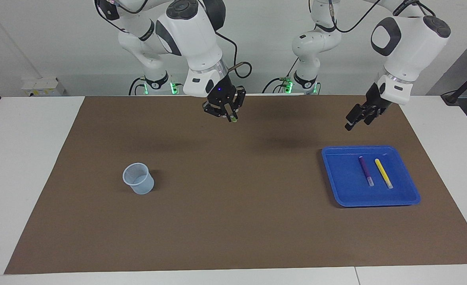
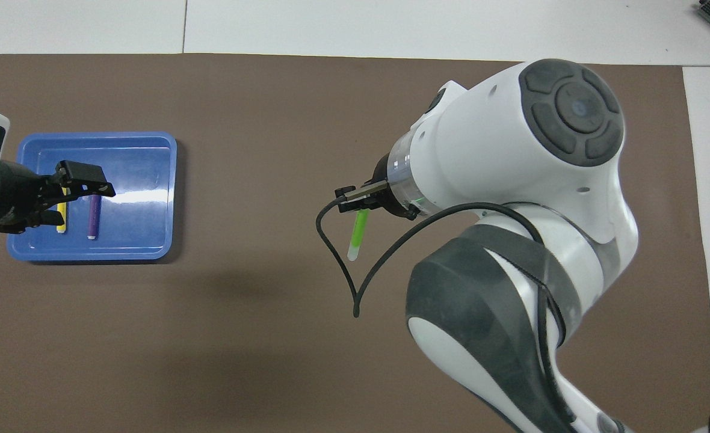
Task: Right arm passes pens to left for tray arrangement
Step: 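Carry the green pen toward the left gripper while the left gripper approaches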
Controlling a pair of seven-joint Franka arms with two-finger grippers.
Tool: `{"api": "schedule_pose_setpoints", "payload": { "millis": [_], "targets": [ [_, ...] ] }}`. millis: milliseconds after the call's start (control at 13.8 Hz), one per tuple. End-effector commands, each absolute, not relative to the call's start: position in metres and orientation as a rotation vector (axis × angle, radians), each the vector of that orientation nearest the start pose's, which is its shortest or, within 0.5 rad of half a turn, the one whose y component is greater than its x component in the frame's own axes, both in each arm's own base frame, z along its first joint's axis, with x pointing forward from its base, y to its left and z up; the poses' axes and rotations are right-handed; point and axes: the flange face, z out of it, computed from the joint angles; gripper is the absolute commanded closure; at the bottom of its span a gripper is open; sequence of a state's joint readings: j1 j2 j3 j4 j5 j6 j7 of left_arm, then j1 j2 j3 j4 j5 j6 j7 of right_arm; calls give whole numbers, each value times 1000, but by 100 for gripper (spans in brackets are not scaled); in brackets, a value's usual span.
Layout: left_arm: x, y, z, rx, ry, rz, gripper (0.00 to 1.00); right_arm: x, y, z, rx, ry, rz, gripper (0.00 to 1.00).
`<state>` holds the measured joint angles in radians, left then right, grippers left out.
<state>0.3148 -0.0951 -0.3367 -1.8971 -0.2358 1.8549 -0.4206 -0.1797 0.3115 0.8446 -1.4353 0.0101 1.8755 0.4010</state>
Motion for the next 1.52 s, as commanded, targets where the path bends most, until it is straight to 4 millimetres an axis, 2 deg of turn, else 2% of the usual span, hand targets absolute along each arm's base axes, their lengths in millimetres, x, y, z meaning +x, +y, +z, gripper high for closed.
{"api": "schedule_pose_setpoints", "payload": {
  "millis": [0,290,363,435,580,653,725,870,1088,1233,1451],
  "targets": [
    [525,-55,550,-3190,-1127,126,0,547,359,593,-2748,-116,-96,100],
    [516,-62,545,-3214,-1207,227,0,535,383,597,-2671,95,-40,100],
    [514,-66,547,-3234,-1252,258,0,533,389,600,-2628,186,-16,100],
    [514,-69,550,-3227,-1392,319,0,532,394,597,-2593,264,10,100],
    [517,-76,554,-3056,-1820,458,0,524,408,598,-2531,352,40,100],
    [518,-79,557,-2953,-1989,518,0,523,411,599,-2520,378,41,100],
    [519,-84,559,-2905,-2068,548,0,521,414,600,-2508,402,44,100],
    [520,-85,560,-2860,-2127,574,0,517,423,598,-2473,485,53,100],
    [519,-92,563,-2671,-2341,709,0,506,442,597,-2407,594,71,100],
    [514,-105,566,-2558,-2402,767,0,505,446,597,-2392,615,72,100],
    [508,-112,574,-2386,-2460,854,0,505,446,594,-2394,616,81,100]
  ]
}}
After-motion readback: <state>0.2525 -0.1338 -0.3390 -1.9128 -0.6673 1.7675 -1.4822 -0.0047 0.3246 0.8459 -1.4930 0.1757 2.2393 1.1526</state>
